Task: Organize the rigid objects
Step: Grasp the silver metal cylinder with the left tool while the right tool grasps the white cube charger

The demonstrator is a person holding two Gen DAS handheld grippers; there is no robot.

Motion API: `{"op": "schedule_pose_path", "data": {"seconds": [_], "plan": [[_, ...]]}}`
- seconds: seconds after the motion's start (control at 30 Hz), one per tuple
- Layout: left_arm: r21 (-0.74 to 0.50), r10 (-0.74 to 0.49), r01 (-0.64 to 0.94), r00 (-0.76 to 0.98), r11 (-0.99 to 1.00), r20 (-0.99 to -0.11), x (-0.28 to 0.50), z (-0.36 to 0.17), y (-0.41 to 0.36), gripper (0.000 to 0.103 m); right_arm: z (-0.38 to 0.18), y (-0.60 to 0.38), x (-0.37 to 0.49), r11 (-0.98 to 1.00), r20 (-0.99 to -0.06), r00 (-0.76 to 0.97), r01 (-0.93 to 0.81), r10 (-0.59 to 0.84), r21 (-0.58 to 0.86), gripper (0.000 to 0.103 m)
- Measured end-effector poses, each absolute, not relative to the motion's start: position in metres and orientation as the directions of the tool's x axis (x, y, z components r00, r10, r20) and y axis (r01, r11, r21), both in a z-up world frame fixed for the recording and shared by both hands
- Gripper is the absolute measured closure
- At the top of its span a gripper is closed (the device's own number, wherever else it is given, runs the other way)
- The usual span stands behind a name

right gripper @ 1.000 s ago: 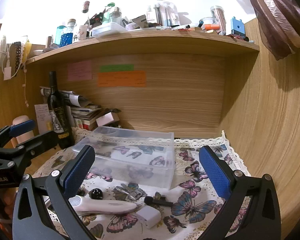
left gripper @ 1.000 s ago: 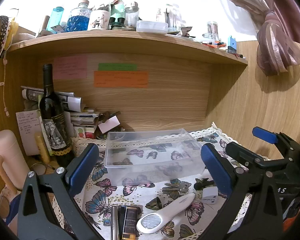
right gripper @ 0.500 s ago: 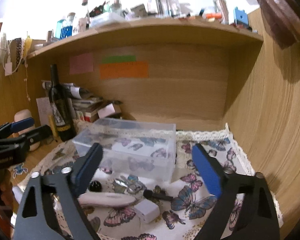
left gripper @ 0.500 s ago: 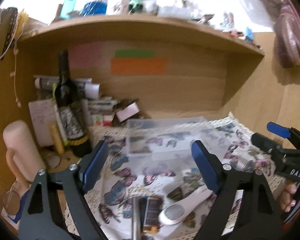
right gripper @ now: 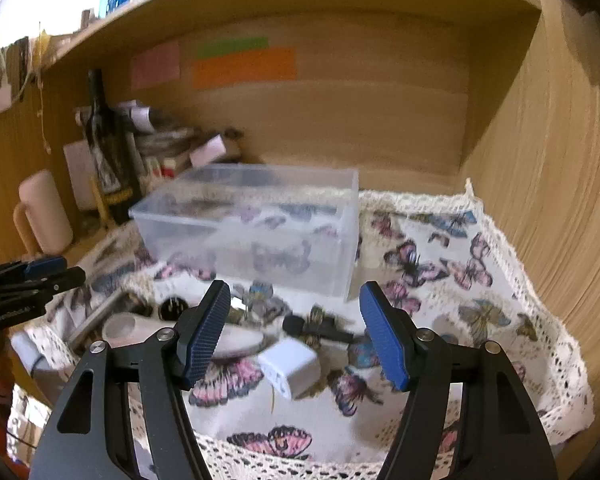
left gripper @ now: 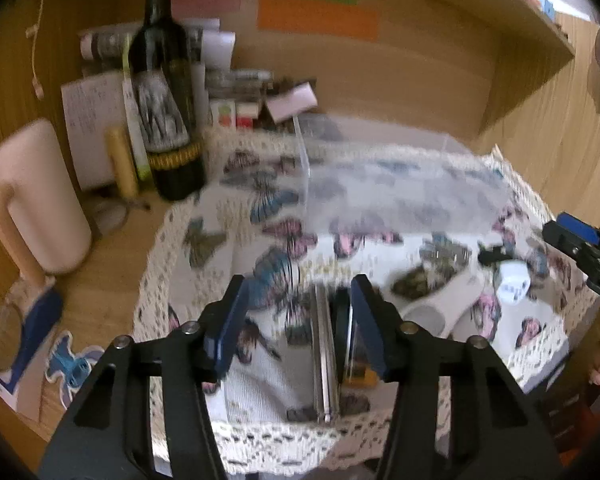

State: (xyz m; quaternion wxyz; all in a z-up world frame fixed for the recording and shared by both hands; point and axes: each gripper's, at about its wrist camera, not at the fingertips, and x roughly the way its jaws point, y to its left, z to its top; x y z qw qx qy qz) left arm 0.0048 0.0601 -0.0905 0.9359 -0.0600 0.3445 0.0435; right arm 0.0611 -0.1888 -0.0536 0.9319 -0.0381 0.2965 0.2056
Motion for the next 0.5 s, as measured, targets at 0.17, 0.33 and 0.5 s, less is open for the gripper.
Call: {"op": "schedule_pose_path", "data": {"seconds": [0.17, 0.33, 0.5], "plan": [[-0.066, 0.014, -0.085, 0.709, 0.994, -0.705, 0.002, -0.110, 0.051, 0.059, -0.071, -0.186, 0.063, 0.907, -0.623, 0.698, -0.418, 0.353, 0.046, 0.045], [-0.072, -0.005, -0.073, 0.670, 0.995, -0.742, 0.005, -0.125, 0.050, 0.071, -0.082, -0.188, 0.061, 0.910, -0.654, 0.675, -0.411, 0.342, 0.052, 0.047], [-0.059, 0.011, -0.084, 0.661, 0.995, -0.750, 0.002, -0.131, 0.055, 0.082, -0.090, -0.191, 0.060, 0.913, -0.678, 0.656, -0.404, 0.330, 0.053, 0.049]]}}
